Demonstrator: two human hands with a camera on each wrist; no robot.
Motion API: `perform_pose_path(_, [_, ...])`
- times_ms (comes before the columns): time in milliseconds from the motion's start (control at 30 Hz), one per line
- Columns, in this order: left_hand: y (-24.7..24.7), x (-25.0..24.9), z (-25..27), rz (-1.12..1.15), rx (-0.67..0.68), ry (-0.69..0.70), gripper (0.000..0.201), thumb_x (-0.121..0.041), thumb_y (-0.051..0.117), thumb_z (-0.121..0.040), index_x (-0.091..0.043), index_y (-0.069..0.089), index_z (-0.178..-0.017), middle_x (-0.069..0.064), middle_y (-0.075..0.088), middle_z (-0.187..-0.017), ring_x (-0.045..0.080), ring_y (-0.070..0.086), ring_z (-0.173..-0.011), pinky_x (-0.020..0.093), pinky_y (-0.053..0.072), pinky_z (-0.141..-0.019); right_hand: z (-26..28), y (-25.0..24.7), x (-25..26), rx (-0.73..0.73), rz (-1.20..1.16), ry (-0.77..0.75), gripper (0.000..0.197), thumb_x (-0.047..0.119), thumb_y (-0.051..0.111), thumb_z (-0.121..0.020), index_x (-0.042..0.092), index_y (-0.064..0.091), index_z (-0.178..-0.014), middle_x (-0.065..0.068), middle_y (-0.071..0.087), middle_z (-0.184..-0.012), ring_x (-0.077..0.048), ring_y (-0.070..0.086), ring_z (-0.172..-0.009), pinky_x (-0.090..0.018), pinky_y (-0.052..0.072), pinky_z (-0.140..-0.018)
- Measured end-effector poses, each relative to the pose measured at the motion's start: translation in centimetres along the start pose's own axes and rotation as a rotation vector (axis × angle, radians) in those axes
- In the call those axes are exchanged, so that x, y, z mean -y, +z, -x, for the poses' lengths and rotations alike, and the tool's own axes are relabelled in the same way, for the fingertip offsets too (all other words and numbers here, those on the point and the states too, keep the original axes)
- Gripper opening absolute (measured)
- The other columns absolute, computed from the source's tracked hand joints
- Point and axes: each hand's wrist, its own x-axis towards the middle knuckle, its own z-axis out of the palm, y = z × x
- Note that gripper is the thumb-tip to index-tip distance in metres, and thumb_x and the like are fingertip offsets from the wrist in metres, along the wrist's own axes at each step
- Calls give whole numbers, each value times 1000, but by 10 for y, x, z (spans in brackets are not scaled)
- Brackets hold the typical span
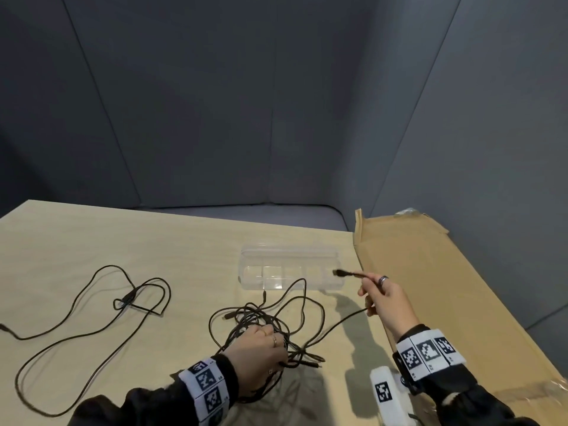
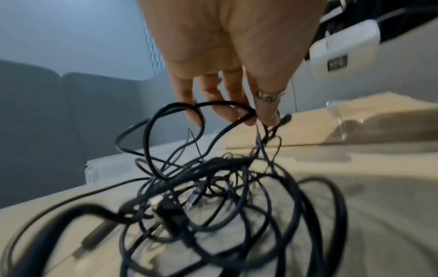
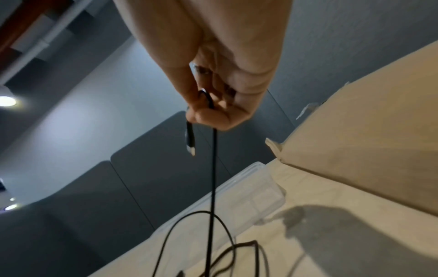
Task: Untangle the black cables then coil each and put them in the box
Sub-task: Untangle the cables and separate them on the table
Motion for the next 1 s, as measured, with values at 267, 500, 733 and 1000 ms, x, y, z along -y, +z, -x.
perform_pose_path(267, [-92, -13, -12, 988, -290, -158, 6, -27, 62, -82, -26, 67, -84, -3, 69, -84, 4, 62, -80, 16, 46, -77, 36, 34, 5, 343, 503, -252, 55, 85, 19, -71, 60, 44, -114, 26, 32, -136, 2, 19, -130, -31, 15, -109])
perform_pose_path(500, [-139, -9, -19, 1241, -423, -180, 7, 3, 60, -85, -3, 65, -86, -11, 65, -65, -3, 57, -59, 8, 43, -59, 58, 54, 21, 795, 97, -148, 19, 44, 59, -83, 27, 66, -80, 8, 63, -77, -11, 59, -76, -22, 47, -76])
perform_pose_path(733, [-160, 28, -10, 1403, -734, -376, 13, -5, 56, -89, -13, 61, -80, -13, 37, -50, 4, 27, -43, 14, 24, -39, 61, 45, -20, 705, 689, -193, 37, 41, 38, -99, 30, 63, -73, 9, 62, -74, 2, 55, -69, -5, 35, -65])
perform_pose_path(1000, [-113, 29, 0, 1255, -262, -363, 64, -30, 85, -56, -11, 52, -108, -10, 62, -75, 8, 56, -65, 23, 49, -67, 64, 24, 40, 541, -40, -374, 37, 57, 41, -89, 25, 51, -72, -3, 58, -58, -15, 51, -56, -26, 44, -64])
